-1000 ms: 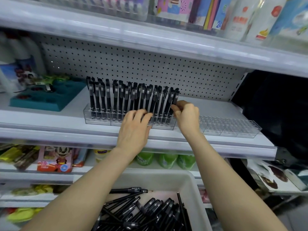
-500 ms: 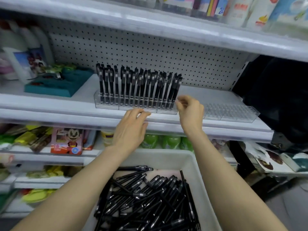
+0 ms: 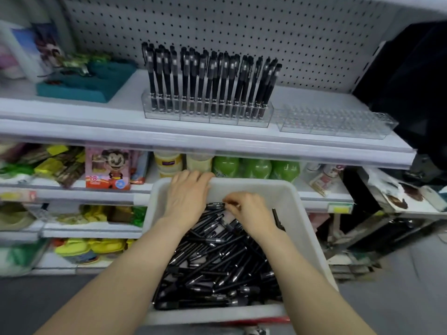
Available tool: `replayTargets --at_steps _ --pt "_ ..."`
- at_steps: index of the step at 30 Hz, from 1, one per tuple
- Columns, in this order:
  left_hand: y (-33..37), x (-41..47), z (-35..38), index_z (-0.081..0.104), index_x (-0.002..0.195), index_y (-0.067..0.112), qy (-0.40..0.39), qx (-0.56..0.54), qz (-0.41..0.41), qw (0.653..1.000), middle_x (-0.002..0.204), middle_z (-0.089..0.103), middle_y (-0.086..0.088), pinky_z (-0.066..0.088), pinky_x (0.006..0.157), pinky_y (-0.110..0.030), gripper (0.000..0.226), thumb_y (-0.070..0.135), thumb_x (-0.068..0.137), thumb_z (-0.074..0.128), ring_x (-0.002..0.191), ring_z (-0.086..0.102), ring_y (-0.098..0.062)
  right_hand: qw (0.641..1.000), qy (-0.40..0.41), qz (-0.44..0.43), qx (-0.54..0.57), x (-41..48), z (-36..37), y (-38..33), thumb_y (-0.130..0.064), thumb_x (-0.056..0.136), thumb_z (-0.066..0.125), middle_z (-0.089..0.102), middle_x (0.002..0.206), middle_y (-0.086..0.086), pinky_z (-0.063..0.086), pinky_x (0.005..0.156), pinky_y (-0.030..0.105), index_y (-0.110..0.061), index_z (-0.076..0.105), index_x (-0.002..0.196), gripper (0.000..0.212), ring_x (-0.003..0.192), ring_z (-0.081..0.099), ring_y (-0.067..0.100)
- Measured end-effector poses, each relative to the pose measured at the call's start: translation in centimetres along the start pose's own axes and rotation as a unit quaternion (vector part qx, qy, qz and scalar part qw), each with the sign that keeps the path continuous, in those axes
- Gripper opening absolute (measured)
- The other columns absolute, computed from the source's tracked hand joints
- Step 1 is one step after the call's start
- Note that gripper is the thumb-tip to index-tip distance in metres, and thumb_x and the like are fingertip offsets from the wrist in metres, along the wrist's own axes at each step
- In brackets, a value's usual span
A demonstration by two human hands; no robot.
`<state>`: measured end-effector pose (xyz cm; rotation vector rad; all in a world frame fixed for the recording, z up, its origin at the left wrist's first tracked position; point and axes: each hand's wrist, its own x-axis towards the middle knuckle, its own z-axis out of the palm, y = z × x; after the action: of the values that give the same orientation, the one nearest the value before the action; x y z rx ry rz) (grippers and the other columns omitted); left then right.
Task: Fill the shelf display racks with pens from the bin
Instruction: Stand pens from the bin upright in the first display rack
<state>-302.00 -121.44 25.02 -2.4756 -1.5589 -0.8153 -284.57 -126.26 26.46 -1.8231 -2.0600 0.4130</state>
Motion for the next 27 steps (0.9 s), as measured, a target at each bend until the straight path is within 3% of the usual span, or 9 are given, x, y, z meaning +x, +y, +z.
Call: replayTargets --at_steps 5,10,14,18,22,24,26,27 --pt "0.1 -0.2 0.0 0.063 0.117 0.02 0.001 0.014 -0.004 1.0 0.096 0.062 -0.005 0.034 0.081 -0.039 0.029 0.026 0.094 0.046 0.088 0.052 -0.03 0.994 -0.056 -0.027 -0.09 0.1 1.2 -0.5 -0.026 0.085 0.068 0.072 0.104 0.005 0.051 0.08 0.038 -0.023 0.068 0.107 0.022 0.097 0.065 0.03" --pt "0.1 -0.4 -0.4 0.063 0.118 0.021 -0.001 0.008 -0.002 1.0 0.098 0.062 -0.004 0.034 0.082 -0.038 0.027 0.023 0.095 0.051 0.089 0.052 -0.029 0.996 -0.061 -0.008 -0.064 0.1 0.7 -0.2 -0.031 0.087 0.068 0.074 0.099 0.004 0.049 0.08 0.032 -0.025 0.073 0.102 0.017 0.095 0.065 0.027" --pt "0.1 -0.1 -0.6 0.064 0.119 0.022 -0.001 -0.017 -0.011 1.0 0.096 0.064 -0.003 0.033 0.086 -0.037 0.027 0.022 0.093 0.056 0.088 0.053 -0.029 0.992 -0.062 0.058 0.095 -0.3 -1.7 0.3 -0.026 0.083 0.075 0.073 0.081 -0.008 0.043 0.067 0.012 -0.023 0.078 0.091 0.009 0.068 0.06 0.001" --pt "0.4 0.1 -1.4 0.062 0.127 0.025 -0.026 -0.1 -0.012 0.995 0.11 0.064 0.001 0.034 0.107 -0.042 0.033 0.034 0.1 0.045 0.106 0.051 -0.022 0.937 0.019 0.136 0.321 -0.3 -4.5 -0.2 -0.014 0.087 0.072 0.072 0.075 0.006 0.052 0.058 0.021 -0.009 0.074 0.09 0.007 0.067 0.066 0.012" --pt "1.3 0.8 -3.2 0.063 0.124 0.028 -0.066 -0.129 0.032 0.989 0.117 0.062 0.008 0.023 0.108 -0.028 0.054 0.057 0.097 0.026 0.116 0.049 -0.016 0.882 0.117 0.138 0.435 0.2 -7.8 -1.3 -0.008 0.091 0.065 0.07 0.076 0.013 0.055 0.059 0.024 0.001 0.068 0.093 0.01 0.069 0.069 0.017" --pt "1.8 1.3 -4.1 0.062 0.122 0.028 -0.084 -0.129 0.058 0.986 0.115 0.064 0.007 0.03 0.107 -0.031 0.052 0.059 0.096 0.031 0.114 0.05 -0.016 0.856 0.146 0.135 0.477 0.8 -9.2 -1.7 -0.008 0.092 0.065 0.07 0.074 0.012 0.055 0.06 0.025 -0.001 0.067 0.091 0.008 0.066 0.068 0.017" --pt "2.1 2.1 -4.8 0.062 0.117 0.027 -0.096 -0.141 0.051 0.984 0.11 0.065 0.007 0.039 0.099 -0.033 0.042 0.052 0.097 0.036 0.109 0.051 -0.016 0.855 0.165 0.125 0.476 1.3 -10.1 -2.0 -0.01 0.091 0.066 0.071 0.076 0.008 0.057 0.065 0.027 -0.006 0.067 0.091 0.004 0.069 0.067 0.019" --pt "2.2 2.5 -5.2 0.063 0.112 0.026 -0.094 -0.143 0.043 0.984 0.106 0.065 0.008 0.042 0.092 -0.033 0.039 0.05 0.097 0.036 0.105 0.052 -0.016 0.88 0.185 0.108 0.424 1.5 -10.4 -1.9 -0.011 0.09 0.067 0.071 0.082 0.005 0.057 0.07 0.029 -0.01 0.068 0.094 0.004 0.076 0.067 0.02"
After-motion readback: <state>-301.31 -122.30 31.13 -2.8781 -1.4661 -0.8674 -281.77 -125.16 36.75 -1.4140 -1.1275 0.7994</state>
